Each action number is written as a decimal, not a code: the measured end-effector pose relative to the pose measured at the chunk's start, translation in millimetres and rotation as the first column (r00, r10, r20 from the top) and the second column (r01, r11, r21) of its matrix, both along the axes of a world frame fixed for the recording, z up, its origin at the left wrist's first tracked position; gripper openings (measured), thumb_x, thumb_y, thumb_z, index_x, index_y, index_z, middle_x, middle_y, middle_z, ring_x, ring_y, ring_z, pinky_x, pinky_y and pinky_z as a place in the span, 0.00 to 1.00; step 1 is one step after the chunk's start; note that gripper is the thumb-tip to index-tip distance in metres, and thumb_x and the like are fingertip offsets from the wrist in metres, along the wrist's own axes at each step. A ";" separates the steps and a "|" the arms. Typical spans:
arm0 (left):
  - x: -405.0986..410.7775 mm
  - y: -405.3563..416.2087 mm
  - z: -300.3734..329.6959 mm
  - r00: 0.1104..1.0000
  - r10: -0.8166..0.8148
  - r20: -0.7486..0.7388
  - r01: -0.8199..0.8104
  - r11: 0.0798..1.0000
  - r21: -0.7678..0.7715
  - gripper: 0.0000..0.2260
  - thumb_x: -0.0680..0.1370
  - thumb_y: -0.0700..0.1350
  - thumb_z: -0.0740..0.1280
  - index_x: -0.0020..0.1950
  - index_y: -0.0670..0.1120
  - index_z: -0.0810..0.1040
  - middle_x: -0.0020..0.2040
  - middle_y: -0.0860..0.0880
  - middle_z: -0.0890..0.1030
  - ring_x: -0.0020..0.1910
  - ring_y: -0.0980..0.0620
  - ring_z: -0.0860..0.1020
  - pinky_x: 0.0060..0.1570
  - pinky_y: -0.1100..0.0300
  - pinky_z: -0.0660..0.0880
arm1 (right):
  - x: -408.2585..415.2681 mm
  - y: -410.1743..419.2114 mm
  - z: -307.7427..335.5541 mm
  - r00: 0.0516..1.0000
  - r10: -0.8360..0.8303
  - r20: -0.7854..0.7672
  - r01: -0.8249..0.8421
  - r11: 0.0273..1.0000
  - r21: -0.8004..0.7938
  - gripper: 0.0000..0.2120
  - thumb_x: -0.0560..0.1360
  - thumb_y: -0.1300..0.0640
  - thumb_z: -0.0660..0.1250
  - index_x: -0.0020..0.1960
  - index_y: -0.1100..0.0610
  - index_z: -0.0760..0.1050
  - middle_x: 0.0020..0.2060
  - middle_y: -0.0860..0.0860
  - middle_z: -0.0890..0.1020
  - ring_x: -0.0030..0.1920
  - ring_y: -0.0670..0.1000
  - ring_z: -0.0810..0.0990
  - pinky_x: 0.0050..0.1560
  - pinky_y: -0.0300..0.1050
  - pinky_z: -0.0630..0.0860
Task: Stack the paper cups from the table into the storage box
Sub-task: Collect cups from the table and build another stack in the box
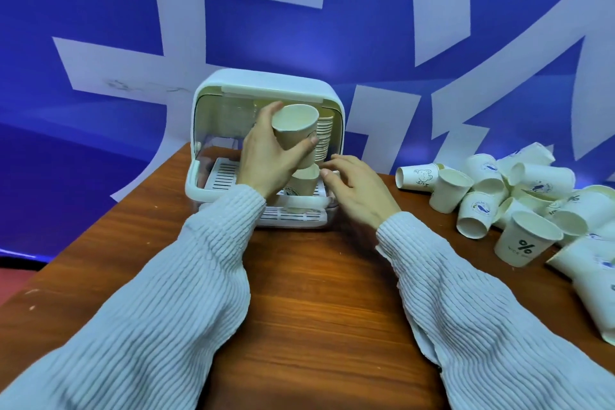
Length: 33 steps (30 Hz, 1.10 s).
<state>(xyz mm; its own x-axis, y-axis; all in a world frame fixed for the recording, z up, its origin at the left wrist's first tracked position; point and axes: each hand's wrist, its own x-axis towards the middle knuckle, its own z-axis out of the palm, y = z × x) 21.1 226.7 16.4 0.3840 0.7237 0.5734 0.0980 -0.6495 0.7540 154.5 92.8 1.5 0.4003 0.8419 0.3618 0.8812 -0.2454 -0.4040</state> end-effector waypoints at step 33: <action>72.7 -149.5 -91.9 0.883 -0.223 -0.412 0.366 0.877 0.310 0.27 0.77 0.61 0.63 0.74 0.51 0.70 0.76 0.49 0.67 0.78 0.45 0.58 0.72 0.42 0.62 | 103.0 -128.6 -66.3 0.677 -0.732 0.070 0.687 0.663 0.297 0.20 0.74 0.50 0.64 0.65 0.51 0.78 0.67 0.56 0.76 0.71 0.60 0.70 0.71 0.57 0.65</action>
<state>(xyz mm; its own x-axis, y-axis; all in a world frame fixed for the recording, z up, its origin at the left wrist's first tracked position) 93.8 77.2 -75.5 0.7719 0.3057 0.5575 0.0691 -0.9120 0.4044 257.5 -35.7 -64.8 0.7539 0.2097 0.6227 0.5349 -0.7462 -0.3963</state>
